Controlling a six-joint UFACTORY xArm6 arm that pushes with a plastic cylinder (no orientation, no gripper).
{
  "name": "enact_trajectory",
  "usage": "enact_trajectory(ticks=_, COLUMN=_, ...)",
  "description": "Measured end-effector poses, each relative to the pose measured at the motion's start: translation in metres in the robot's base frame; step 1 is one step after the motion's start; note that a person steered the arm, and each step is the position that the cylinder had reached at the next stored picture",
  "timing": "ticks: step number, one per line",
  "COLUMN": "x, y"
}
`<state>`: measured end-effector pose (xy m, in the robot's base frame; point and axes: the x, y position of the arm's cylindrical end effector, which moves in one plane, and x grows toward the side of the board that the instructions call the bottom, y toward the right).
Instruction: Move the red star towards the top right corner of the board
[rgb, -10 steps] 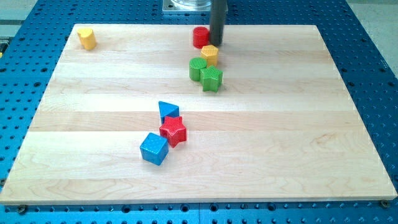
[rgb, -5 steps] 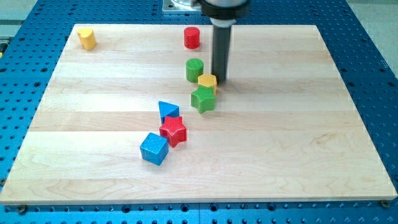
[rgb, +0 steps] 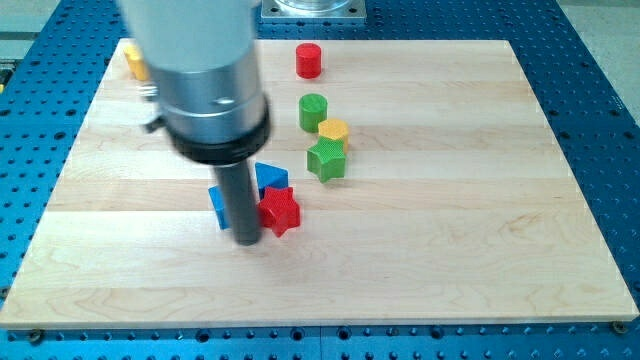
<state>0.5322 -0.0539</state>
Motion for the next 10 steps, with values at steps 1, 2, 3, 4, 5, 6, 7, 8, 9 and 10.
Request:
enact_trajectory(ticks=1, x=0.000, y=0.087)
enact_trajectory(ticks=2, x=0.001, y=0.139)
enact_trajectory(ticks=3, x=0.022, y=0.114)
enact_trajectory(ticks=4, x=0.045, y=0.080)
enact_trajectory(ticks=5, x=0.023, y=0.077)
enact_trajectory(ticks=6, x=0.010, y=0.018)
enact_trajectory(ticks=7, x=-0.023, y=0.033)
enact_trajectory(ticks=8, x=-0.080, y=0.123)
enact_trajectory(ticks=9, x=-0.120, y=0.177)
enact_trajectory(ticks=10, x=-0.091, y=0.143)
